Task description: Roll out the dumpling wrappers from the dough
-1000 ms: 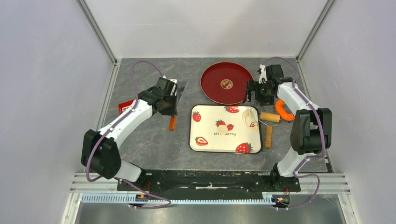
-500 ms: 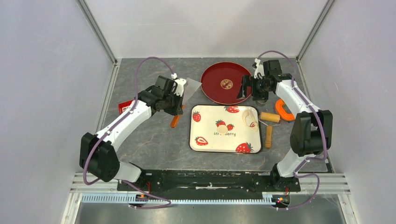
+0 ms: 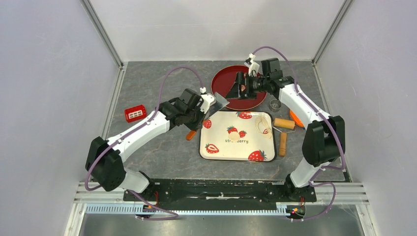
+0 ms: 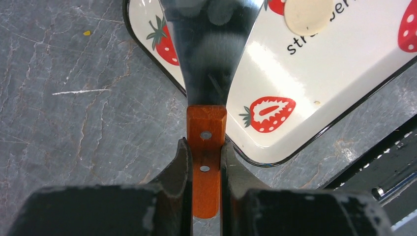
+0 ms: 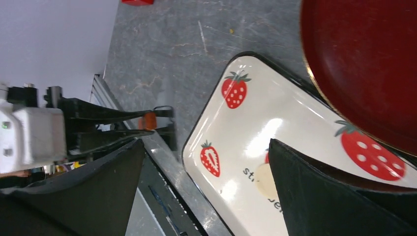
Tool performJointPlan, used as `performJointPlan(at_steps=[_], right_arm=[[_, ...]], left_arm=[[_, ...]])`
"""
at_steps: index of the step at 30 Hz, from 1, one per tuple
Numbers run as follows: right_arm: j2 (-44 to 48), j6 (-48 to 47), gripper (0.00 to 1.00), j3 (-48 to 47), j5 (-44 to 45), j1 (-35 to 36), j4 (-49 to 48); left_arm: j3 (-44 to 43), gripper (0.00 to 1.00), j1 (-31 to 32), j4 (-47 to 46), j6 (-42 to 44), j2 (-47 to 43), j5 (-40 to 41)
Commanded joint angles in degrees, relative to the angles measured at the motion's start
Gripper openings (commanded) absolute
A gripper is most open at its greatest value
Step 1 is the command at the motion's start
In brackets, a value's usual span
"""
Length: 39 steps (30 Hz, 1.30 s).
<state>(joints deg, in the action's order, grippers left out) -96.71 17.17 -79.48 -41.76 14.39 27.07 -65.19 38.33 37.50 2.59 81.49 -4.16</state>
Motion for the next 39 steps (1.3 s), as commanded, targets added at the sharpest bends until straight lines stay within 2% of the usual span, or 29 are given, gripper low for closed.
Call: performJointPlan(at_steps=[1,8,11,25,30,39], right_arm=[[-0.7,2.9,0.98,-3.4,-2.0,3.4,-2.4],[-3.9,0.2,0.97,-2.0,5.9,5.6,3.8],[-4.1,-0.9,0.93,-1.3,7.6,5.5,5.0],[-5.4,-3.8,0.95,-2.9,13.9,5.5,9.7],[-4.0,-4.2,0.98,-2.5,15.4,5.6,9.8],[2.9,-3.8,0.98,1.5,20.1,3.4,7.3]], left_arm=[[-0.9,0.02,2.5,-2.6,1.6,0.8,3.3],[0.3,0.02,3.4,-5.4,0.5,-2.5,4.0],[1.8,0.02,3.4,-7.5,0.7,-4.8,4.0],[6.0,0.02,3.4,-15.7,-1.1,-10.6,5.9],[8.3,0.02,3.4,-19.3,-1.2,-12.4,7.0],[10.2,0.02,3.4,-18.4,1.0,-10.4,9.4]])
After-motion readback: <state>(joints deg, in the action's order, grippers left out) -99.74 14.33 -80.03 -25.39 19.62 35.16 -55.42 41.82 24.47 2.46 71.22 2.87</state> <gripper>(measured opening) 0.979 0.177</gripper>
